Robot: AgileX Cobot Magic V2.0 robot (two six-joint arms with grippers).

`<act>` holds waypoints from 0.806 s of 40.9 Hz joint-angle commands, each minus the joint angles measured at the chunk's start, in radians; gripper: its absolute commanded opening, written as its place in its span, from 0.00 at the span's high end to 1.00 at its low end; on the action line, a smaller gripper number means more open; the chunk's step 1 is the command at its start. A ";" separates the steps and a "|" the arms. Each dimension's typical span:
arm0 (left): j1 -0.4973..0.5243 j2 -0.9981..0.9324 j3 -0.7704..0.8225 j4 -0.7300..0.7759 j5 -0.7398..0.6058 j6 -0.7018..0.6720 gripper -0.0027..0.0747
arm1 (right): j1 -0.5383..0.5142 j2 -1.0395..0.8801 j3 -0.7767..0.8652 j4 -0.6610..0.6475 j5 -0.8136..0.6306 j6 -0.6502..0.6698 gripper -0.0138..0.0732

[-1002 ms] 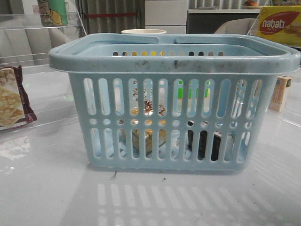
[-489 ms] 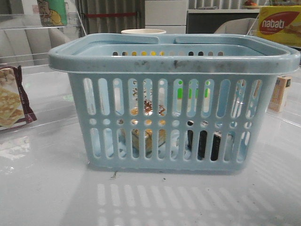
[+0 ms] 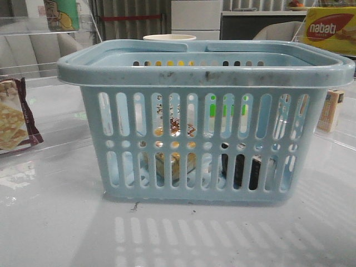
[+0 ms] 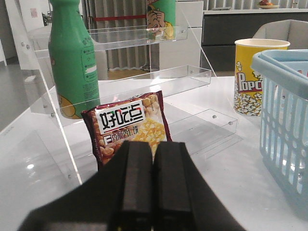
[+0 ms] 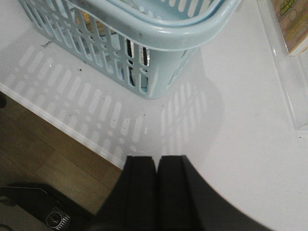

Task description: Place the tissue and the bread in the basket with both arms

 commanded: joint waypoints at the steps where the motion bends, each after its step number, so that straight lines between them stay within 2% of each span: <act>1: 0.000 -0.019 0.001 0.004 -0.094 -0.014 0.85 | -0.002 0.003 -0.025 -0.013 -0.061 -0.004 0.78; 10: -0.011 -0.019 0.001 0.004 -0.167 -0.014 0.85 | -0.002 0.003 -0.025 -0.013 -0.061 -0.004 0.78; 33: -0.011 -0.019 0.001 0.004 -0.167 -0.014 0.85 | -0.002 0.003 -0.025 -0.013 -0.061 -0.004 0.78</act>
